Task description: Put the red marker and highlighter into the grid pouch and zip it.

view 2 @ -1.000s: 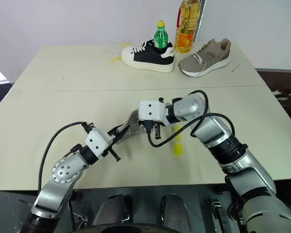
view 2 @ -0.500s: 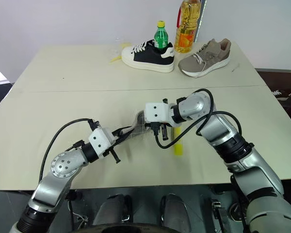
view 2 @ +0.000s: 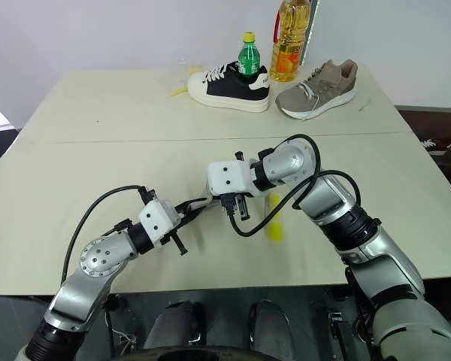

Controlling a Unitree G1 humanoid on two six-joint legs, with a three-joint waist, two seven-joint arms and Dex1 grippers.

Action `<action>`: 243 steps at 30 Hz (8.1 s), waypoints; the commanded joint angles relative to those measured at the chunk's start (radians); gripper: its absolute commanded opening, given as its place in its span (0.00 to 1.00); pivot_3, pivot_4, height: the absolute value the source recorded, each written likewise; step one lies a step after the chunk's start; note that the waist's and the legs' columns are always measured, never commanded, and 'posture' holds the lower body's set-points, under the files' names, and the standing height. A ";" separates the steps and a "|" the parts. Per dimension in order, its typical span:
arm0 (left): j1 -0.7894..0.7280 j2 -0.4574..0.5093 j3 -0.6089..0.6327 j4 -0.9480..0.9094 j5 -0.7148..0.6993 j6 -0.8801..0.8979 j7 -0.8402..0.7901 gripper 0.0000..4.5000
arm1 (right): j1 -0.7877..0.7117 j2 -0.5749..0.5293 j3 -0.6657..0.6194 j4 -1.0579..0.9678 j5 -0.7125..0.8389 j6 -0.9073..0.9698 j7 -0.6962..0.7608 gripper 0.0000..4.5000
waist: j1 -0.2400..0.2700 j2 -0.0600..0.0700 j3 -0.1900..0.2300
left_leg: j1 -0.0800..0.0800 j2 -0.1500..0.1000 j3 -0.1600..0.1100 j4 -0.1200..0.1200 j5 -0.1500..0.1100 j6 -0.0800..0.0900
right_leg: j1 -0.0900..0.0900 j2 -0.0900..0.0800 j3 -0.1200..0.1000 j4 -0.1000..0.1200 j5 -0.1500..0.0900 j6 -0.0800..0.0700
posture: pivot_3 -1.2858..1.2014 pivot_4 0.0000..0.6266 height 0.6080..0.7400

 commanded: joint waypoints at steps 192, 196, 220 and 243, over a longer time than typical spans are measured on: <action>0.044 -0.024 0.155 0.063 0.045 -0.146 0.142 0.00 | 0.090 -0.100 -0.176 0.248 -0.135 -0.364 -0.405 0.06 | 0.001 -0.002 0.003 | -0.001 0.000 0.002 -0.001 -0.001 0.001 | -0.002 0.000 0.001 -0.001 0.000 0.001 | 0.52 0.24 0.71; 0.045 -0.005 0.138 0.062 0.060 -0.151 0.122 0.00 | 0.076 -0.107 -0.162 0.251 -0.181 -0.416 -0.400 0.06 | 0.001 -0.002 0.003 | -0.001 0.000 0.002 -0.001 -0.001 0.001 | -0.002 0.000 0.001 -0.001 0.000 0.001 | 0.52 0.24 0.71; -0.014 0.049 0.080 0.040 0.050 -0.151 -0.008 0.00 | 0.036 -0.062 -0.074 0.222 -0.328 -0.784 -0.390 0.85 | 0.002 -0.002 0.003 | 0.000 0.000 0.002 0.000 0.000 0.001 | -0.001 0.000 0.001 0.000 0.000 0.001 | 0.52 0.24 0.71; -0.165 -0.031 0.017 0.283 0.110 -0.282 0.043 0.00 | 0.349 -0.134 -0.486 -0.336 0.281 1.028 -0.463 0.98 | 0.007 -0.002 0.003 | 0.002 0.000 0.000 -0.001 -0.001 0.001 | 0.003 -0.001 0.001 -0.001 0.000 0.000 | 0.52 0.24 0.71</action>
